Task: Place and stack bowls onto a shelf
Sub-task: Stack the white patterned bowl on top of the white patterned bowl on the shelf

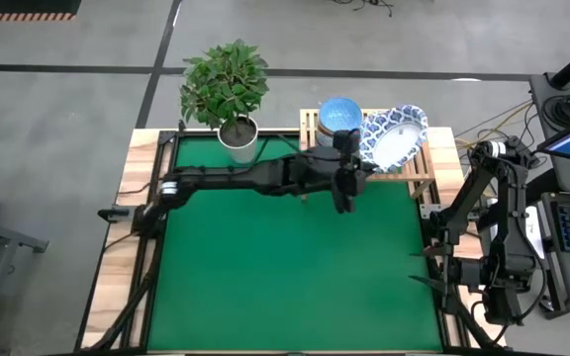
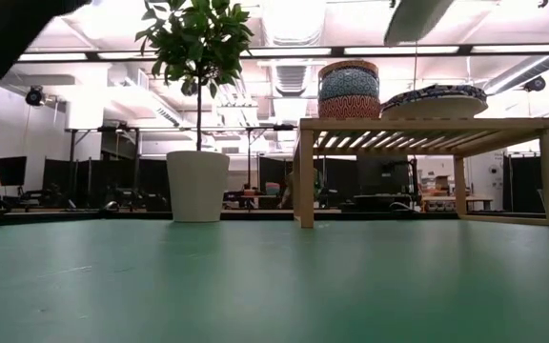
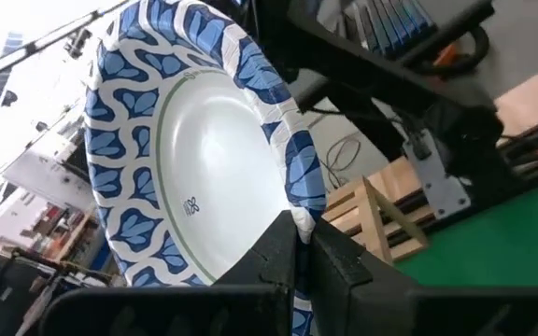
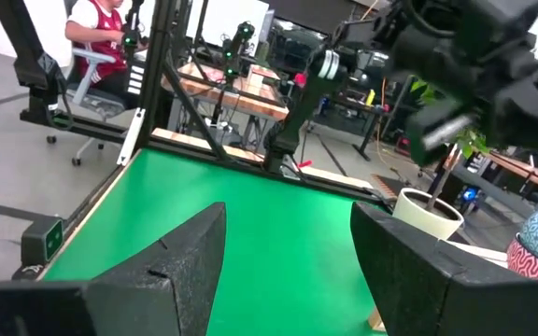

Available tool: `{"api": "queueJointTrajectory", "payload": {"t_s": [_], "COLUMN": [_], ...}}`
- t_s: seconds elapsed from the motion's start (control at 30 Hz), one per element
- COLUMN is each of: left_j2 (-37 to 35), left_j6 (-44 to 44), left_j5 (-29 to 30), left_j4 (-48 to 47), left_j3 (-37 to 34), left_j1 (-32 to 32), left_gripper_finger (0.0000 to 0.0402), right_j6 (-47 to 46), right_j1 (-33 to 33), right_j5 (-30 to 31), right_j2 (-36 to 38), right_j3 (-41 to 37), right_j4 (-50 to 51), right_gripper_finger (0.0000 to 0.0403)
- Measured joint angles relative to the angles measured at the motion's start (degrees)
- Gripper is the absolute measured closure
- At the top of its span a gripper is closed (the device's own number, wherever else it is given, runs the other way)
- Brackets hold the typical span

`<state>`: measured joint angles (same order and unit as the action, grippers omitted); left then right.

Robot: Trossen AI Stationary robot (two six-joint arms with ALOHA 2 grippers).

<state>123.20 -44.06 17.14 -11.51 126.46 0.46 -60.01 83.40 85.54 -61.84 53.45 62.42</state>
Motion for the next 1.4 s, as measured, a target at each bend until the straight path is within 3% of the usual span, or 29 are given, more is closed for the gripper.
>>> {"api": "queueJointTrajectory", "payload": {"t_s": [0.13,0.3,0.5,0.87,1.13,1.4], "left_j2": [5.4,5.0,5.0,7.4,7.6,7.6], "left_j6": [0.4,1.1,1.6,2.1,2.0,2.9], "left_j5": [0.1,-0.4,-5.4,-5.7,-3.8,-3.7], "left_j4": [-4.9,-1.4,-1.2,3.2,3.5,3.4], "left_j3": [8.7,2.9,1.9,2.1,2.0,2.0], "left_j1": [1.8,3.8,4.6,4.6,5.1,5.2], "left_gripper_finger": [0.0401,0.0401,0.0401,0.0388,0.0356,0.0287], "right_j6": [0.0,0.3,0.8,0.8,0.7,0.7], "right_j1": [0.0,0.0,0.0,0.0,0.0,0.0], "right_j5": [0.0,-0.3,-0.3,-0.2,-0.2,-0.2], "right_j2": [0.0,0.0,0.0,0.0,0.1,0.1], "right_j3": [0.0,0.0,0.0,0.0,0.0,0.0], "right_j4": [-0.1,-0.2,-0.2,0.0,0.0,0.0], "right_gripper_finger": [0.0184,0.0184,0.0184,0.0184,0.0184,0.0184]}}
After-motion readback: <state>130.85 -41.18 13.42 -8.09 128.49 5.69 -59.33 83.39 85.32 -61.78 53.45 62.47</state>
